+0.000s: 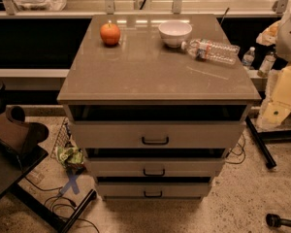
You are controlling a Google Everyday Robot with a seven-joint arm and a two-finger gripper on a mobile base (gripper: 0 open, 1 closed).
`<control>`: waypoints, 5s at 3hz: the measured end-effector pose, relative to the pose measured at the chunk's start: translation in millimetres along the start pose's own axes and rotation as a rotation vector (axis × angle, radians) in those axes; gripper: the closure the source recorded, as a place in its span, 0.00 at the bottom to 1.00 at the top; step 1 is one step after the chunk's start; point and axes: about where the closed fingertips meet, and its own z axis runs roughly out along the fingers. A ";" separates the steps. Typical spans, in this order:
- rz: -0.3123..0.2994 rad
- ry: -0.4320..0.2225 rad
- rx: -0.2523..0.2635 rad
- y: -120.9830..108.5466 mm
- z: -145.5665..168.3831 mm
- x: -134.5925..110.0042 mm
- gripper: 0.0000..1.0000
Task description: Open bottom drawer
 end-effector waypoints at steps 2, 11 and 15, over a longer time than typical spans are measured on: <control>0.007 -0.044 0.021 2.3 14.5 -2.4 0.00; -0.034 -0.563 0.214 110.3 354.8 -7.7 0.00; -0.048 -0.513 0.184 117.1 458.7 0.0 0.00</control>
Offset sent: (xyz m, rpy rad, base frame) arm 0.0123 0.0197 -0.0638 0.1699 -0.1190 0.0021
